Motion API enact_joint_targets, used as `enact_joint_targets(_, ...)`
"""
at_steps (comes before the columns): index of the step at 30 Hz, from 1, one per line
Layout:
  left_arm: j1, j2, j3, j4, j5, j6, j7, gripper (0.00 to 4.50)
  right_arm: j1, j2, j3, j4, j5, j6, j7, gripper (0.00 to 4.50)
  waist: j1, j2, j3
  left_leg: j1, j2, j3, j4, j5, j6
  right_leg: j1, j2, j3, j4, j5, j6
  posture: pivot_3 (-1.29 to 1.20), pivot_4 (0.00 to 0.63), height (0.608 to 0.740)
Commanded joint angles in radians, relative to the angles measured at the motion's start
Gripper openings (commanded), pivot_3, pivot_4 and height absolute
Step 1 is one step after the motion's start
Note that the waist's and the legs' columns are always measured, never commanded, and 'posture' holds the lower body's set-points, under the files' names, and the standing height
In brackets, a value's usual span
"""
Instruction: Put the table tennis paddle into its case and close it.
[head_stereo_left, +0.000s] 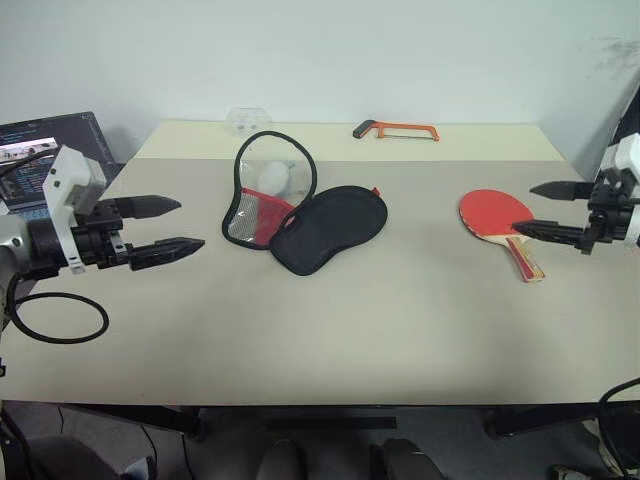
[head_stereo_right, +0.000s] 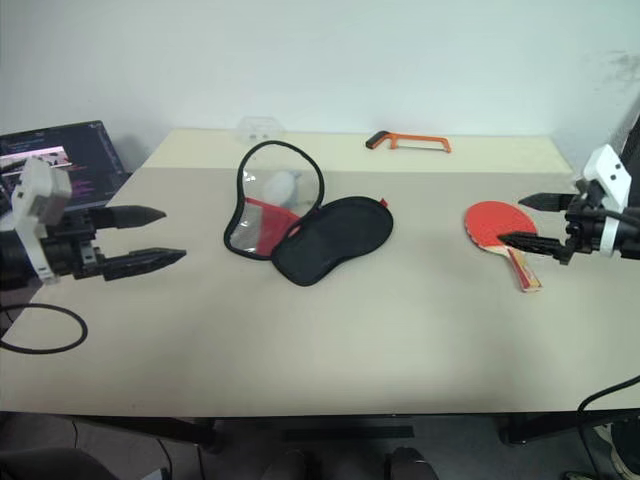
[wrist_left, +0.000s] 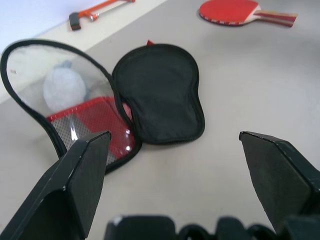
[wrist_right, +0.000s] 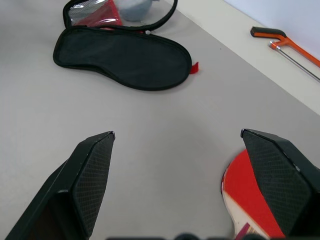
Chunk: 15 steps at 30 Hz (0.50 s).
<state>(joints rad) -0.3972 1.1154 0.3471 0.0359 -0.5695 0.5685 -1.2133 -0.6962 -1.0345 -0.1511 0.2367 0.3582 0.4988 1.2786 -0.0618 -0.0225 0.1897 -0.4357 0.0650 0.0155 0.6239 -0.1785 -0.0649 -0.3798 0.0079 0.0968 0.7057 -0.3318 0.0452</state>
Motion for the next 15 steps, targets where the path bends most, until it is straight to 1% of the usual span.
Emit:
enact_joint_targets(1, 0.001, 0.03, 0.05, -0.037, -0.01, 0.003, 0.003, 4.5, -0.035, 0.005, -0.007, -0.028, 0.032, 0.003, 0.013, 4.45, 0.0, 0.0, 0.0, 0.0, 0.0, 0.0, 0.0, 0.0, 0.0, 0.0, 0.0, 0.0, 0.0, 0.0, 0.0, 0.0, 0.15, 0.74)
enact_joint_targets(4, -0.007, 0.018, 0.056, -0.027, 0.003, -0.006, 0.04, 4.5, -0.057, 0.026, 0.002, -0.009, 0.021, -0.014, -0.008, 4.45, 0.001, 0.0, 0.0, 0.0, 0.0, 0.0, 0.001, 0.0, 0.0, 0.0, 0.0, 0.0, 0.001, 0.0, 0.0, 0.0, 0.15, 0.74)
enact_joint_targets(7, -0.043, 0.003, 0.001, 0.017, 0.074, -0.028, 0.119, 4.5, -0.061, 0.046, 0.01, -0.021, 0.027, -0.015, -0.01, 4.45, 0.002, 0.0, 0.0, 0.0, 0.0, 0.0, 0.001, 0.0, 0.0, 0.0, 0.0, 0.0, 0.002, 0.0, 0.0, 0.0, 0.15, 0.74)
enact_joint_targets(12, -0.236, -0.12, -0.131, 0.113, 0.191, -0.015, 0.317, 4.5, -0.056, 0.065, 0.005, -0.042, 0.035, -0.022, -0.015, 4.45, 0.009, 0.0, 0.0, 0.0, -0.001, -0.001, 0.004, 0.0, 0.0, 0.0, 0.0, -0.001, 0.005, 0.0, 0.0, 0.0, 0.15, 0.74)
enact_joint_targets(15, -0.351, -0.199, -0.19, 0.194, 0.246, -0.013, 0.392, 4.5, -0.035, 0.088, 0.0, -0.063, 0.038, -0.034, -0.032, 4.45, 0.015, -0.001, 0.0, 0.0, -0.001, -0.002, 0.005, 0.0, 0.0, 0.0, 0.0, -0.001, 0.006, 0.0, 0.0, 0.0, 0.15, 0.74)
